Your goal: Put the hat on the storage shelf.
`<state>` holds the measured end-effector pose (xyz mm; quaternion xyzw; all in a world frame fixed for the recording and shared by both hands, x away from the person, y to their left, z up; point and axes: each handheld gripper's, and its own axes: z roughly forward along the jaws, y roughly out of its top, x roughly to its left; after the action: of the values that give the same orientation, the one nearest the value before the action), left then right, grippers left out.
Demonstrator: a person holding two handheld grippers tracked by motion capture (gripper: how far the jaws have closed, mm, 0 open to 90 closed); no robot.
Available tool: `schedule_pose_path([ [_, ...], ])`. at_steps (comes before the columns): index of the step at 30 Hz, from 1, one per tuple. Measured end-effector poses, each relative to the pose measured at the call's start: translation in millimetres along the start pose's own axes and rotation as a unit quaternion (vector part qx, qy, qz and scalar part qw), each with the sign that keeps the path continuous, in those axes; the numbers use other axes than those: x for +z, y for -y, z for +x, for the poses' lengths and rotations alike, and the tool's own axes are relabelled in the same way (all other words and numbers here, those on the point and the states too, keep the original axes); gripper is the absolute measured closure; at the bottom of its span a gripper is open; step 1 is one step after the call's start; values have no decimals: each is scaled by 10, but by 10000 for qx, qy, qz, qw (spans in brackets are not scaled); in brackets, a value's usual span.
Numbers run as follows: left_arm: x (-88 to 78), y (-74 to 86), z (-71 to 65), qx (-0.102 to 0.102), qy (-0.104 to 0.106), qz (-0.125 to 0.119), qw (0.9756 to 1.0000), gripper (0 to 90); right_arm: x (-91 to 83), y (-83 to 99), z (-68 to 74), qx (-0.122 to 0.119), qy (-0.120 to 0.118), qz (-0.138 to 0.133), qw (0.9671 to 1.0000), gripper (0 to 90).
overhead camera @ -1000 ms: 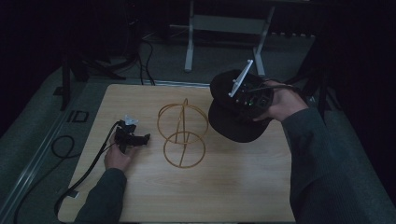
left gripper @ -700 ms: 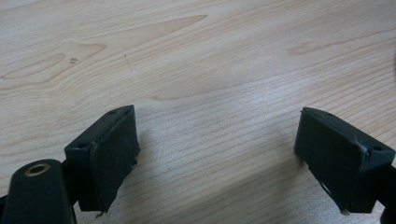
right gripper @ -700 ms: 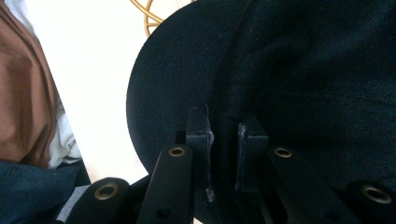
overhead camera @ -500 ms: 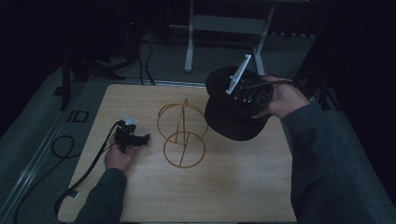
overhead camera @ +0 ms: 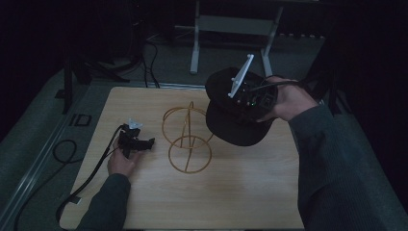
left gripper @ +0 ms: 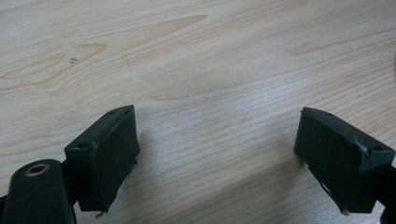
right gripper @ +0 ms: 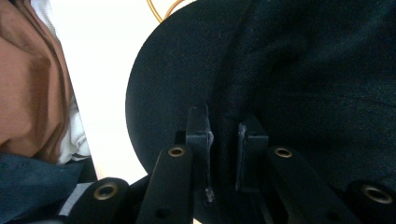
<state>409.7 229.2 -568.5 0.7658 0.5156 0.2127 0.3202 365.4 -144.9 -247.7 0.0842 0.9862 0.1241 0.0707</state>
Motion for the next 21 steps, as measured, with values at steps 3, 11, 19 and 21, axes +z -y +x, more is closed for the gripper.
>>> schedule_pose_path([
  [3,0,0,0,-1,0,-1,10000,131,-3,-47,23,-76,-29,9,10000,792],
  [11,0,0,0,1,0,0,10000,131,-6,-170,75,-283,-89,-90,9995,793],
  [19,-2,0,2,13,0,13,10000,131,24,-294,110,-460,-197,-146,9986,793],
  [21,-2,0,1,12,0,12,10000,131,36,-329,112,-506,-218,-163,9983,793],
])
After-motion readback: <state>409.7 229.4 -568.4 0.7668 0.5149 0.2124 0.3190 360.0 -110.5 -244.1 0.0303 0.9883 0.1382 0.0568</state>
